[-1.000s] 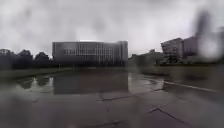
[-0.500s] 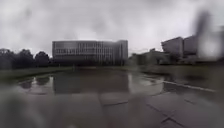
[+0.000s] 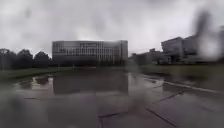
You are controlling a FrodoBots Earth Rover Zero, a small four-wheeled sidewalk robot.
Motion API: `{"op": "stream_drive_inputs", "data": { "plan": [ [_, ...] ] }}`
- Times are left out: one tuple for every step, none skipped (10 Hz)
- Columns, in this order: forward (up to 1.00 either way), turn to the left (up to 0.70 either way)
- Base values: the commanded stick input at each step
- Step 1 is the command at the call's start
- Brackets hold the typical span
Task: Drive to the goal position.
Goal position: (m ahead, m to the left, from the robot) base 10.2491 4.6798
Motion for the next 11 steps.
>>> {"op": "stream_drive_inputs", "data": {
  "plan": [
    [0.70,0.00],
    [0.70,0.00],
    [0.70,0.00],
    [0.70,0.00],
    [0.70,0.00],
    [0.70,0.00],
    [0.70,0.00],
    [0.70,0.00],
    [0.70,0.00],
    [0.70,0.00],
    [0.70,0.00]
  ]
}}
